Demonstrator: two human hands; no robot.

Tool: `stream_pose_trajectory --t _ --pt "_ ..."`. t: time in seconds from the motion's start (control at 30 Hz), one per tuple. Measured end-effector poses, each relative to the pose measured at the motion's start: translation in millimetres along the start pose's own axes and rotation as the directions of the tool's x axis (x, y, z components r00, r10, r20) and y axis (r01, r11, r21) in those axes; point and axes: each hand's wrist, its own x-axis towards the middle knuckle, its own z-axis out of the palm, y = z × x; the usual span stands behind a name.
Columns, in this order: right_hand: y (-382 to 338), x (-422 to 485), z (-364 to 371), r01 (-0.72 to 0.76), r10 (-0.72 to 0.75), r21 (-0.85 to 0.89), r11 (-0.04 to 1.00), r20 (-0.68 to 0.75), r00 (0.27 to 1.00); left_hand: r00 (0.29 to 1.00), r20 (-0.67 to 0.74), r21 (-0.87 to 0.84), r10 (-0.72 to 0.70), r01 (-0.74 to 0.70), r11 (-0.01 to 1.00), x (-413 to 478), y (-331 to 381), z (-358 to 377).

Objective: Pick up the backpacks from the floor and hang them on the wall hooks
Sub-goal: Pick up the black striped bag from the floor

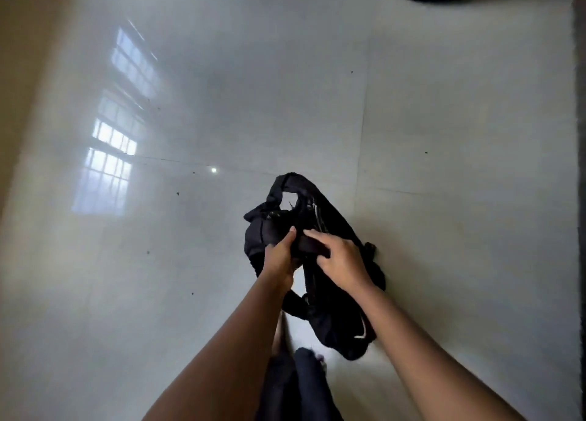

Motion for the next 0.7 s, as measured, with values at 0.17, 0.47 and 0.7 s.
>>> stream_pose_trajectory --t 0.17,0.47,0.7 --pt "-96.8 -24.6 -78.4 -0.084 0.054 0.19 0.978 0.162 0.985 0.997 -0.055 0.017 0.048 -0.047 0.999 -91.5 74.7 21.8" --pt "-178.8 -8.3 -208.0 -0.227 0.204 0.668 0.709 0.114 0.972 0.962 -0.19 0.084 0.195 -0.182 0.98 -155.0 188.9 118.3" --pt "-177.8 81.2 -358.3 -0.291 0.352 0.804 0.518 0.109 0.93 0.915 -0.262 0.256 0.306 -0.24 0.936 -128.9 281.6 261.3"
